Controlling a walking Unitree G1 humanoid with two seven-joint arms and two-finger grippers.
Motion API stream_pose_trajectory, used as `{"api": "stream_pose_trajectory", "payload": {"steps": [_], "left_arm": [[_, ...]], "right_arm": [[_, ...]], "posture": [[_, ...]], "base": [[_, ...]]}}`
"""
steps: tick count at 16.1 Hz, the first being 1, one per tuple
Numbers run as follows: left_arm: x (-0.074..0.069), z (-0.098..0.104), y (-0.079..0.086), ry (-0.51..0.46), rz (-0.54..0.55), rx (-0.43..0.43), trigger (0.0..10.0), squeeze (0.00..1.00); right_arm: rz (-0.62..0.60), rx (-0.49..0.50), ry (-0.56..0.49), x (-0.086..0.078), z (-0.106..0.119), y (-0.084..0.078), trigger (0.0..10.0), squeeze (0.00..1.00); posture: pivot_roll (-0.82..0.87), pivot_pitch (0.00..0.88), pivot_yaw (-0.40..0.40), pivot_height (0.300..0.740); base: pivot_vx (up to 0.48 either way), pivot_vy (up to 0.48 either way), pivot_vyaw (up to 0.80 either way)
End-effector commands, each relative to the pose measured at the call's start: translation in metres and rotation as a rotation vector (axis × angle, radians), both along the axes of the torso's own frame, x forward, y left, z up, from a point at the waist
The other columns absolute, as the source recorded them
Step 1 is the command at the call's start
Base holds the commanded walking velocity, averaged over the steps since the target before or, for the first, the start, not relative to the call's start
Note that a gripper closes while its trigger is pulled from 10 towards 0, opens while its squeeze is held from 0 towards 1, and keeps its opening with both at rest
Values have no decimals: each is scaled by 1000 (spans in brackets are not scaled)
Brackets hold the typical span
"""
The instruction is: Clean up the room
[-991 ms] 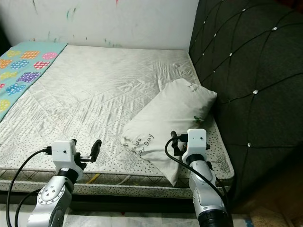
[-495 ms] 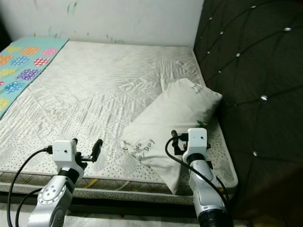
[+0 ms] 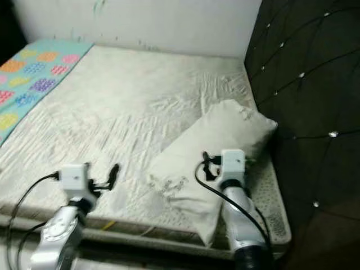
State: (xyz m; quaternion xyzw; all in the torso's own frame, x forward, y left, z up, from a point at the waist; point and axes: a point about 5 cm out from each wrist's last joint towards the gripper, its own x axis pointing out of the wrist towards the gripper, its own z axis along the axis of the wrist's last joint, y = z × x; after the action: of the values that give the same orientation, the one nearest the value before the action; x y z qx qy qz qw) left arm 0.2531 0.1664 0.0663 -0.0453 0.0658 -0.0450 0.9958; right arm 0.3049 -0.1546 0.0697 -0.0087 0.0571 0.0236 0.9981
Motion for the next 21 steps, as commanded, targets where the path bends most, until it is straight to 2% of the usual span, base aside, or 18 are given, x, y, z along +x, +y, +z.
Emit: {"api": "stream_pose_trajectory", "payload": {"steps": [1,7,18,21], "left_arm": [[2,2,-7,-9,-22,-11,10000,0],[3,2,-9,-3,-32,-20,10000,0],[1,-6,-9,46,-3,-21,10000,0],[1,-6,-10,49,-5,-22,10000,0]], "right_arm": [[-31,-21,-7,-2,0,-11,10000,0],[-40,-28,-6,-3,0,-13,10000,0],[-38,-28,22,-5,-5,-14,10000,0],[-40,-29,21,-5,-5,-15,10000,0]], "posture": [[-78,0,-22,740],[-85,0,-19,740],[-83,0,-25,740],[-83,0,-25,740]], "base": [[307,0,0],[263,0,0],[0,0,0],[0,0,-800]]}}
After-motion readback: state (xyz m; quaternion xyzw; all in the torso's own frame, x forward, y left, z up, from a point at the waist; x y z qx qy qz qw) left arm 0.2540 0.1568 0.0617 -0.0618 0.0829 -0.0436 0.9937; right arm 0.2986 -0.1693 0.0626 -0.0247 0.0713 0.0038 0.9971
